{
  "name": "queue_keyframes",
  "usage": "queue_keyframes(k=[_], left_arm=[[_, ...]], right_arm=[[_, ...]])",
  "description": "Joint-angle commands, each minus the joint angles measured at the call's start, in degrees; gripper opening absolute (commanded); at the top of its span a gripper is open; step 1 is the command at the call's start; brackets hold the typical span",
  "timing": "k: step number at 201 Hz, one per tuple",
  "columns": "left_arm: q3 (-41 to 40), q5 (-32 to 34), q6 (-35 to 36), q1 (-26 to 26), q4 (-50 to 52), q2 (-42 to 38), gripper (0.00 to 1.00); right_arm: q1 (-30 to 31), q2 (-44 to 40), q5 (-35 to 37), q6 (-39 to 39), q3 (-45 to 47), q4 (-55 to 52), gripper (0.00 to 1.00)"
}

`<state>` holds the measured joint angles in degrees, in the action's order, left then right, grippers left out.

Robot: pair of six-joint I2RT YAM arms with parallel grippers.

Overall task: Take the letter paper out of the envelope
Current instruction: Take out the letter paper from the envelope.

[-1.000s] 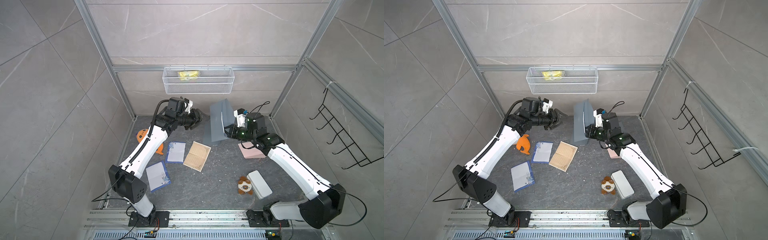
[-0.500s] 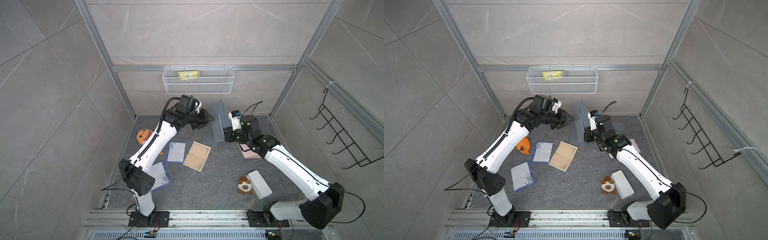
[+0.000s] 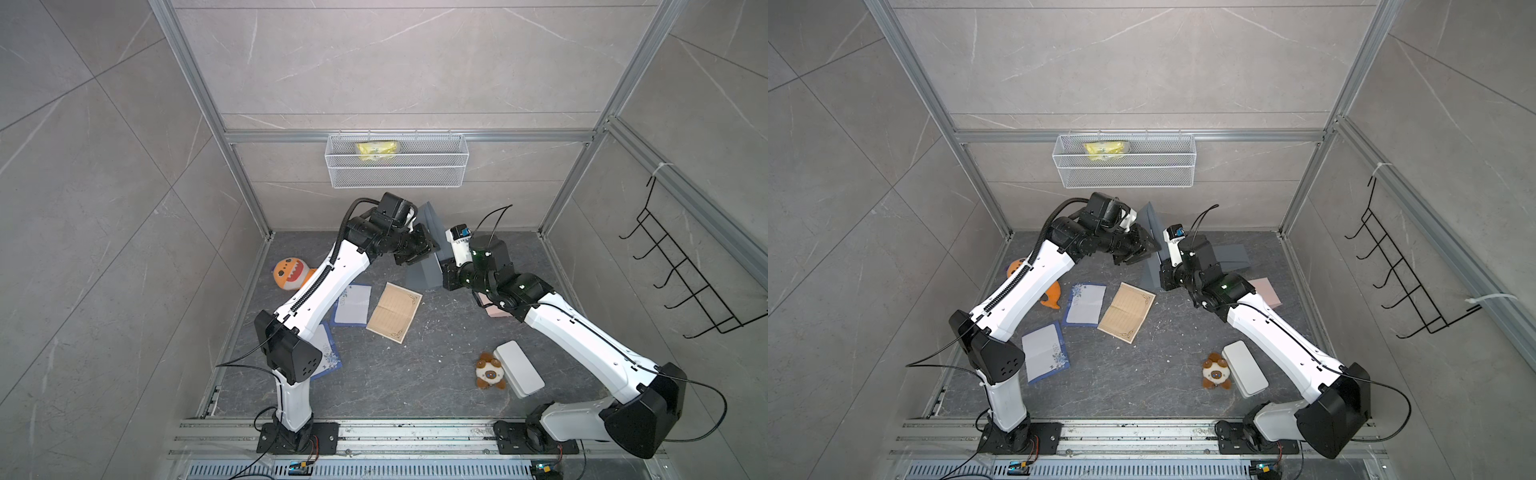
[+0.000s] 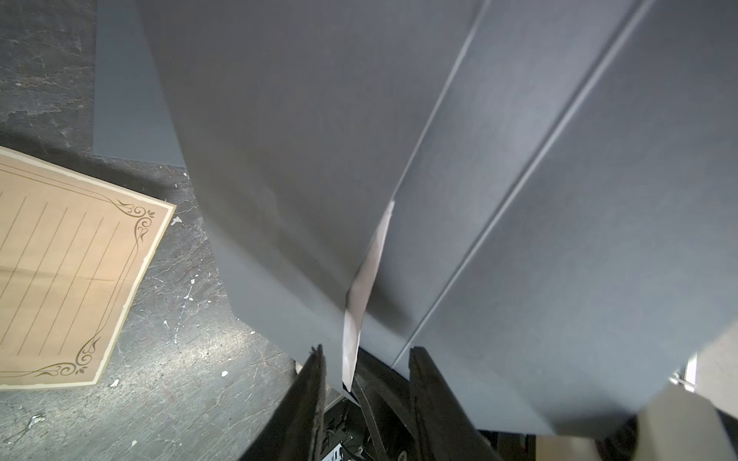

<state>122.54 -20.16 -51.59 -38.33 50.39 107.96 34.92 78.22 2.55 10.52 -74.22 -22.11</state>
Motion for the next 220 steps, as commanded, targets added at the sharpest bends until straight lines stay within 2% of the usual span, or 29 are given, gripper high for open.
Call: queue_keyframes(k=[1,112,220], left_arm=[[2.26,1.16,0.29,-0.33,2.87,0.34,0.34],[3.05,1.00,1.48,-0.33,4.53,2.07,0.27],[3.67,1.13,1.95,-0.28,4.79,2.60,0.07]], right_arm=[[1.16,0.40,3.11,-1.97,-0.89,-0.24,0.00],[4.27,2.10,5.19,-3.64,-3.38,-0.99,0.00],[4.33,1.85,5.13,-3.00,-3.13,-1.89,0.00]])
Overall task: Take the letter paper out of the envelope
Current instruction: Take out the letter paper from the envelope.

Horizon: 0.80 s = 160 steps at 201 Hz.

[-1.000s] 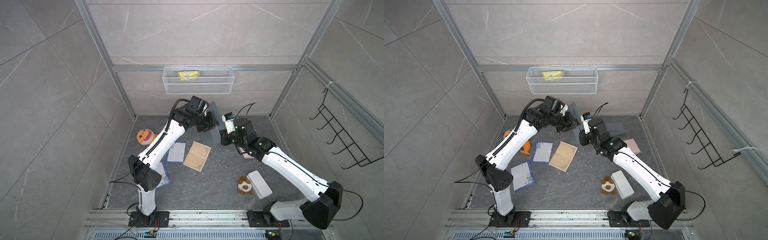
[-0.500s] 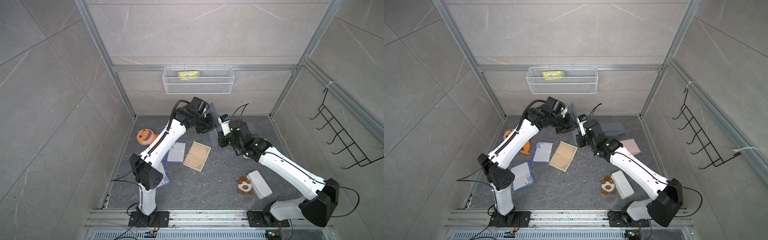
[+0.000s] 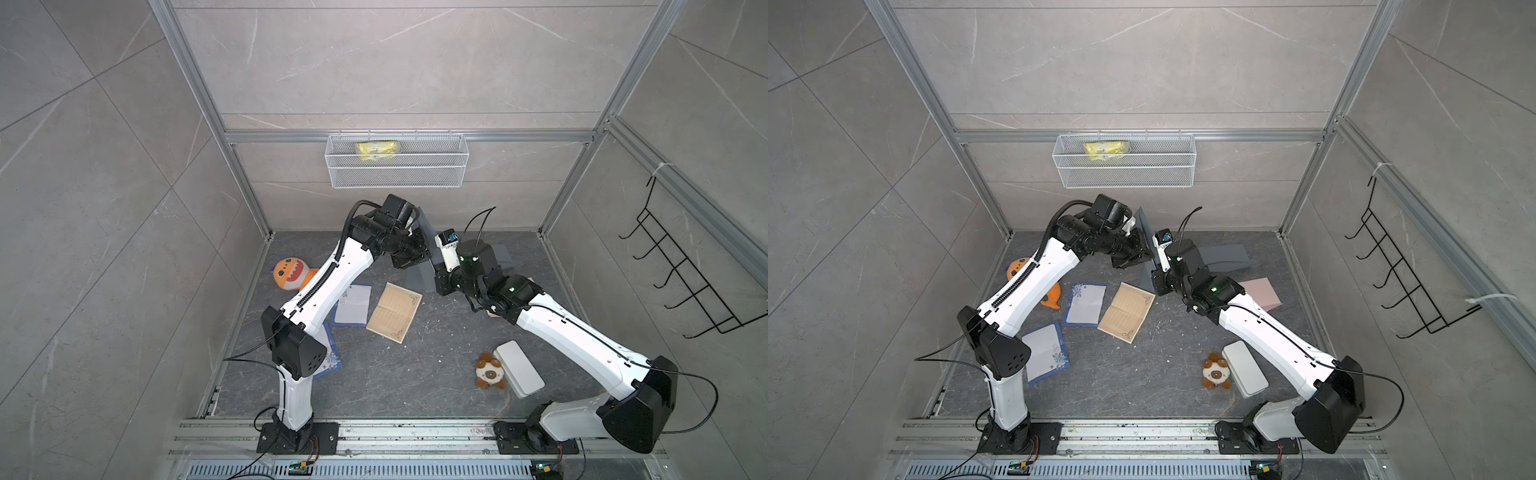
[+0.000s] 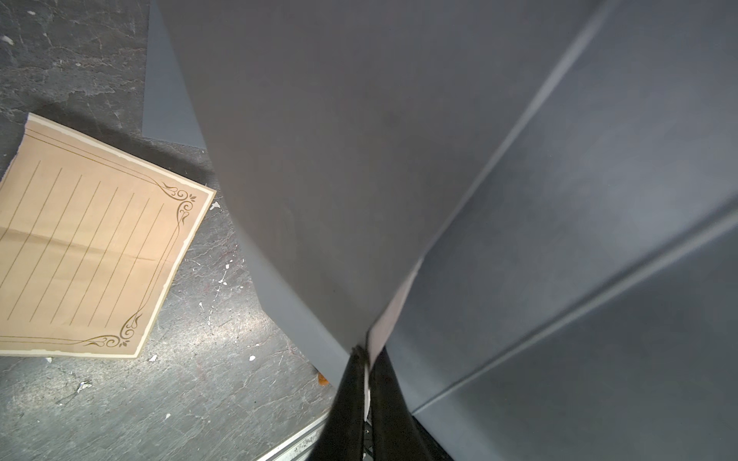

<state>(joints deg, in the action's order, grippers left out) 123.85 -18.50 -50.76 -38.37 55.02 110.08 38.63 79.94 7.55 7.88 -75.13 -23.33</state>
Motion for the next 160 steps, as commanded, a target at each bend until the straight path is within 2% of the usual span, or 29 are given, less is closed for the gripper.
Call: queue_keyframes(k=[1,37,116,137,160], left_arm=[[2.36,-0.51,1.15,-0.23,0.16,0.48,0.07],[3.06,-0.29,1.16,-0.25,0.59,0.22,0.00],[3.13,-0.80,1.45,-0.30,0.86,-0.79,0.00],[3.15,-0.96,1.50,-0.31,0.65,-1.27,0.00],[3.06,-0.94,1.86,-0.29,0.45,-1.84,0.00]], right_arm=[[0.59,0.13,0.15,-0.34,-2.21,-0.75,0.00],[0.57,0.11,0.63,-0.21,-0.95,-0.73,0.00],[0.57,0.11,0.90,1.19,0.71,-0.64,0.00],[0.18,0.21,-1.23,2.26,1.46,-0.49,0.00],[-1.39,0.04,-6.94,4.73,2.10,-0.09,0.00]])
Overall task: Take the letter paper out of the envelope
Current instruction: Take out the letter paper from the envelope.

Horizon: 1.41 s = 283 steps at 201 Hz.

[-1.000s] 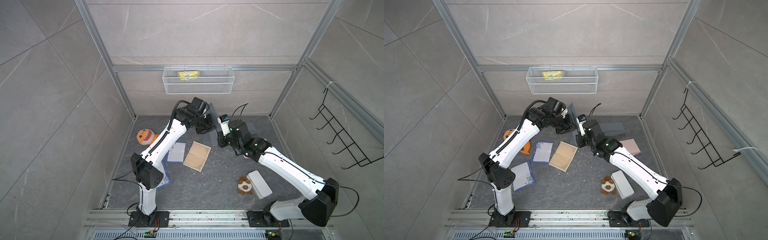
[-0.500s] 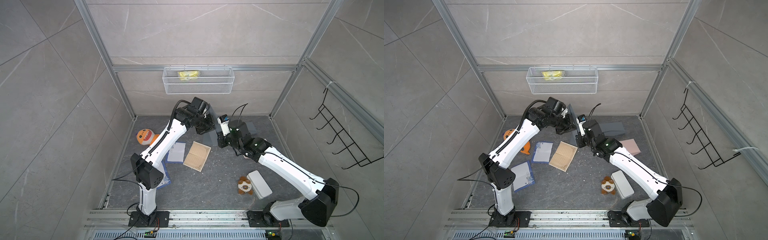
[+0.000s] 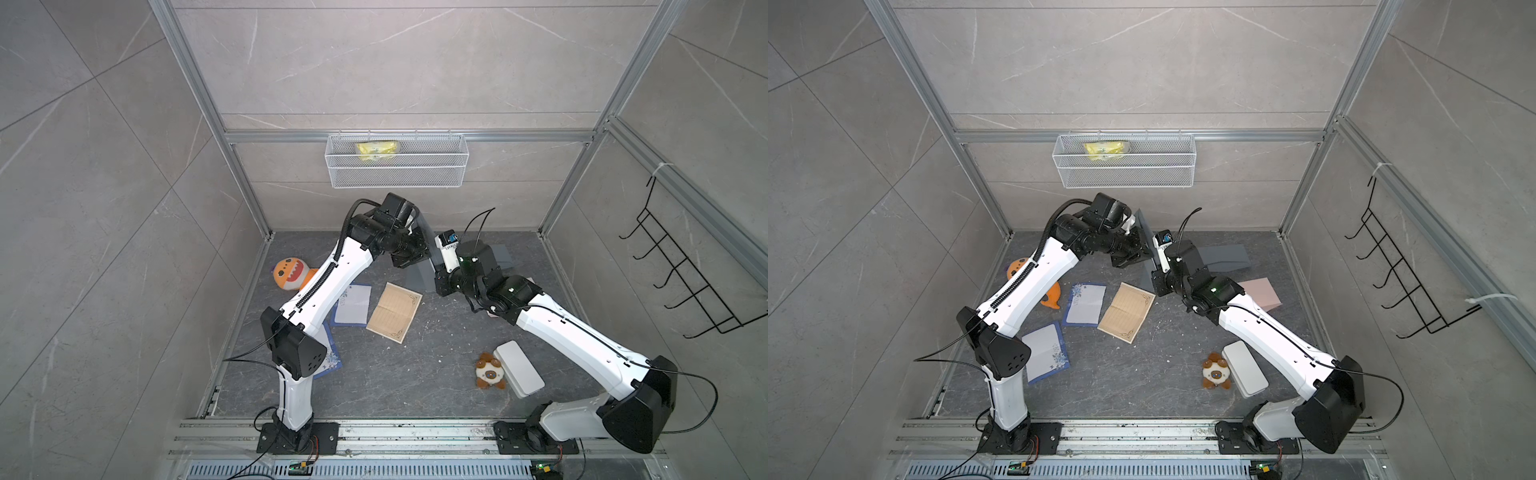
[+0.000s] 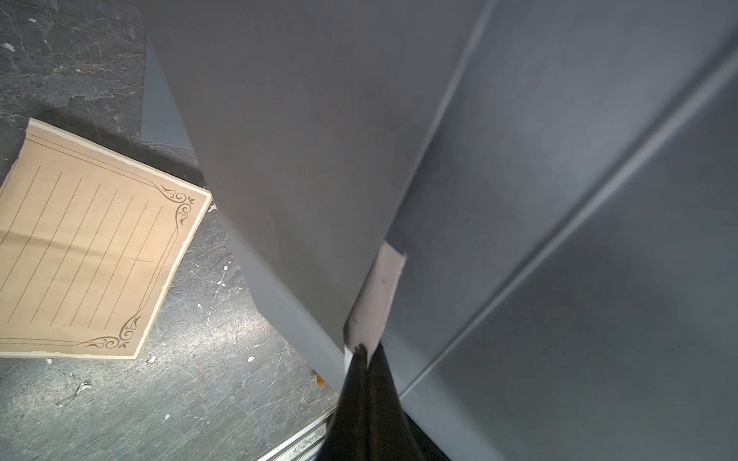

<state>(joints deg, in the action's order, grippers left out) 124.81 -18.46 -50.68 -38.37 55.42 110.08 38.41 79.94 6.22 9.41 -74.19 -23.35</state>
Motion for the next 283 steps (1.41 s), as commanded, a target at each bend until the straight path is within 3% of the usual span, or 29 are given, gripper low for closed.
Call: queue_keyframes(k=[1,70,106,233,283], left_arm=[[2.10,-0.98,1.79,-0.30,0.05,-1.82,0.00],[3.02,-2.37,2.02,-0.21,-0.92,-2.33,0.00],[3.39,-3.41,1.47,-0.21,-2.96,-2.50,0.00],[-1.48,-10.99,-3.95,1.99,-18.25,-6.17,0.00],[-7.77,-13.74,-5.48,5.83,-22.10,-9.52,0.00]], right_arm=[[-1.29,0.04,-5.91,3.31,1.16,0.00,0.00],[-7.93,-0.21,-22.30,10.37,3.26,2.14,0.00],[-10.34,0.13,-26.44,12.83,4.23,2.17,0.00],[-14.94,-1.27,-24.07,25.80,9.29,2.04,0.00],[-15.32,-7.79,-21.02,34.36,16.93,-1.76,0.00]])
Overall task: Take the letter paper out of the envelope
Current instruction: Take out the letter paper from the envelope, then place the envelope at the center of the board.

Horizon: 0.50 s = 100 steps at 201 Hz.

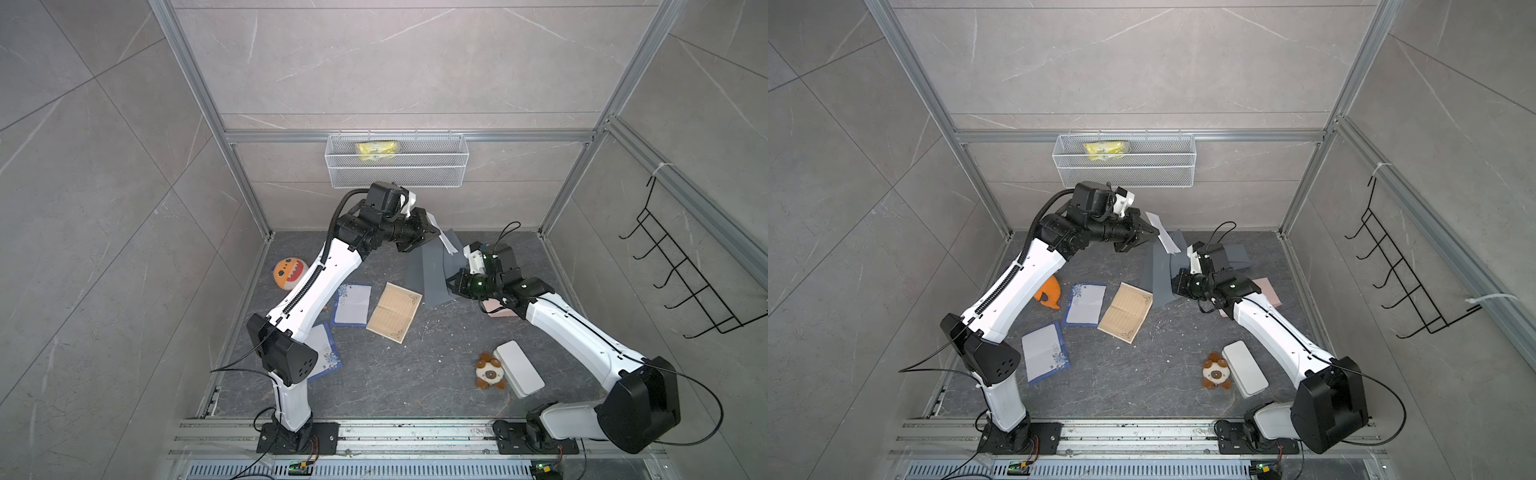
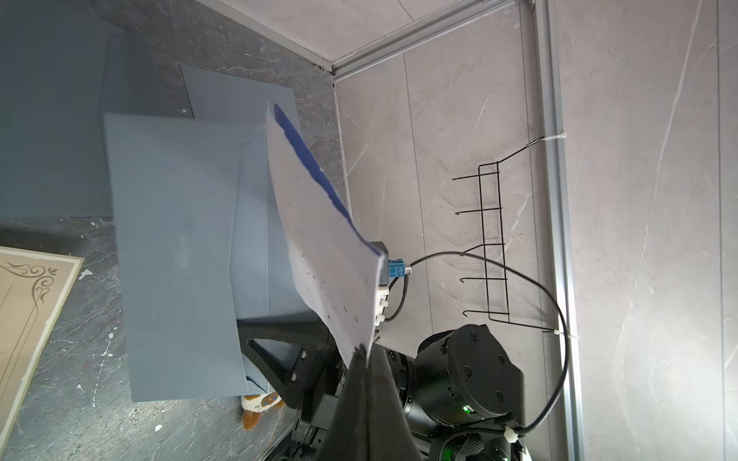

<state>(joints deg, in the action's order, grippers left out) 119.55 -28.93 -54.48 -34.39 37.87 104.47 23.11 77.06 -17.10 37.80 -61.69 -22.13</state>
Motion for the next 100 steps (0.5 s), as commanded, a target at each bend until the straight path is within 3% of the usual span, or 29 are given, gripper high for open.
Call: queue_keyframes(k=[1,59,100], left_arm=[[-2.71,-3.34,-1.77,1.95,-4.69,-4.00,0.00],[-12.36,-7.09,-1.78,4.85,-9.60,-7.55,0.00],[-17.58,-8.11,-1.57,4.79,-12.49,-8.65,0.00]], right_arm=[[-0.01,-5.08,2.32,6.06,4.76,-3.00,0.00],[-0.11,-14.64,-0.33,12.75,20.33,0.60,0.00],[-0.01,-12.77,-4.13,18.08,29.13,8.80,0.00]])
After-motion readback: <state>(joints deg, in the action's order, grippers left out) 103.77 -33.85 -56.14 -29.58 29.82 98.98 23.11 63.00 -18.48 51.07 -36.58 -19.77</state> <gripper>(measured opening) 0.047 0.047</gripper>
